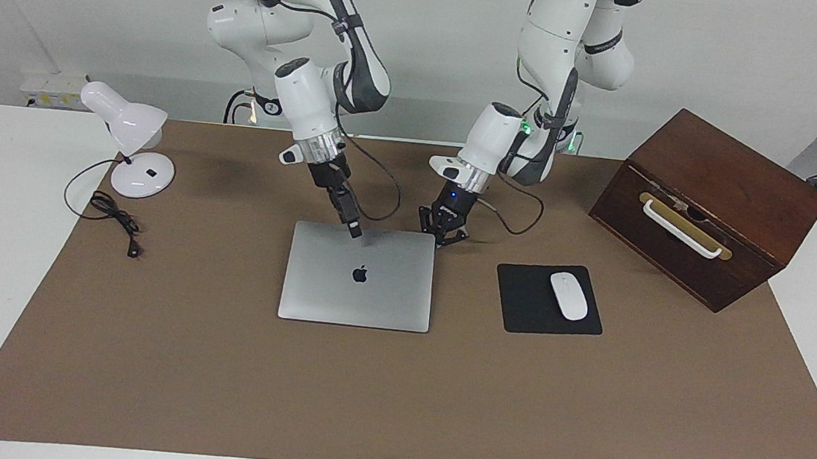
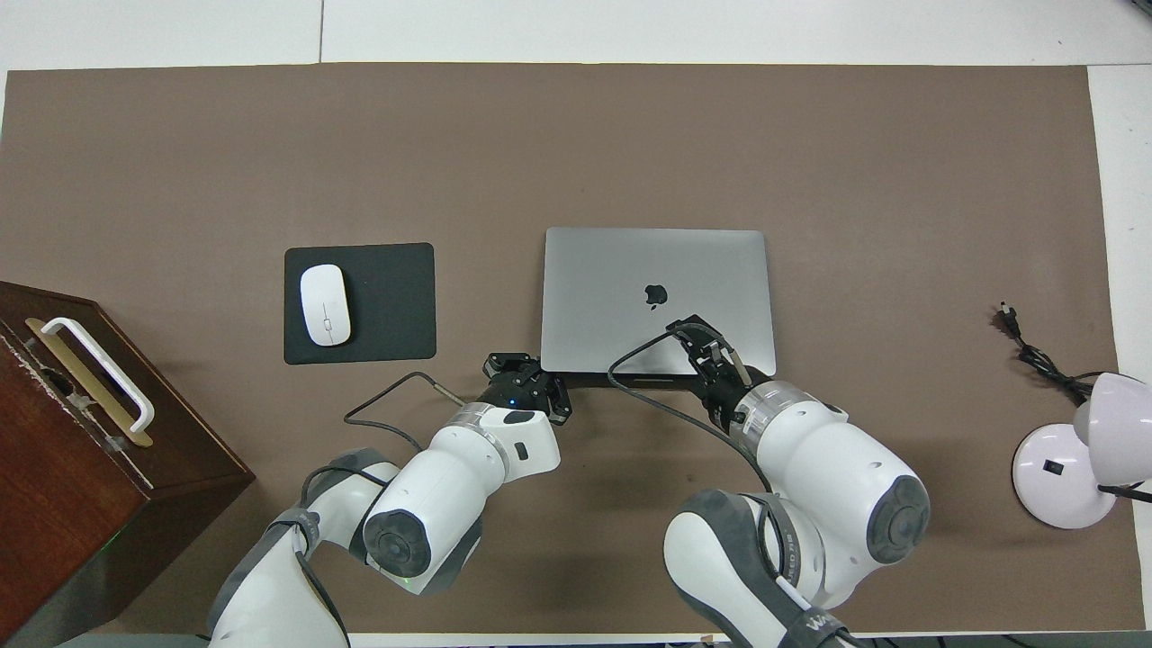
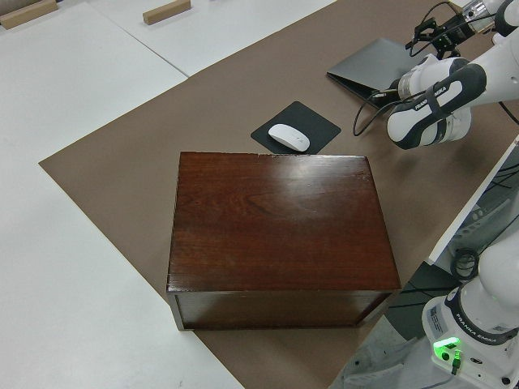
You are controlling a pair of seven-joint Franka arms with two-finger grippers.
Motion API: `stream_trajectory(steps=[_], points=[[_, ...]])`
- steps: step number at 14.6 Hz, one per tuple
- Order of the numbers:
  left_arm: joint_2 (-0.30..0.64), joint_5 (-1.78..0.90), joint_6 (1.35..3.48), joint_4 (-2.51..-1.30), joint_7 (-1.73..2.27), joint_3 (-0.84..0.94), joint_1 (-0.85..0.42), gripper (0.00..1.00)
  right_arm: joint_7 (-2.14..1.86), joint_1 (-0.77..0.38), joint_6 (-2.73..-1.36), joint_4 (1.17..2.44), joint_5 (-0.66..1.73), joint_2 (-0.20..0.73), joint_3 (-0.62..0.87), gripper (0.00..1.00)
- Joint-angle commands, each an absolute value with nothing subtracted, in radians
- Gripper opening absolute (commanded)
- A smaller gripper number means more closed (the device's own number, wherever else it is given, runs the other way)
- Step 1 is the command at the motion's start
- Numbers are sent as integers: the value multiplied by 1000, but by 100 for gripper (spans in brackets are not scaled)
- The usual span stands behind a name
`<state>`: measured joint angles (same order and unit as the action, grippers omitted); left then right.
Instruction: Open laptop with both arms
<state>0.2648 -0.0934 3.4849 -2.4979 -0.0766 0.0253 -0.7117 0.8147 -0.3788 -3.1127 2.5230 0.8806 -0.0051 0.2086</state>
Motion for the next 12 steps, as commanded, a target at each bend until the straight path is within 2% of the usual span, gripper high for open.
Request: stream_trajectory(steps=[1, 12], points=[[301, -55, 3505, -2477, -87, 25, -700, 0, 764, -362, -3126, 2500, 910, 11, 213, 100], [307, -52, 3505, -2476, -112, 21, -699, 0, 756, -359, -3129, 2445, 911, 37, 213, 100]])
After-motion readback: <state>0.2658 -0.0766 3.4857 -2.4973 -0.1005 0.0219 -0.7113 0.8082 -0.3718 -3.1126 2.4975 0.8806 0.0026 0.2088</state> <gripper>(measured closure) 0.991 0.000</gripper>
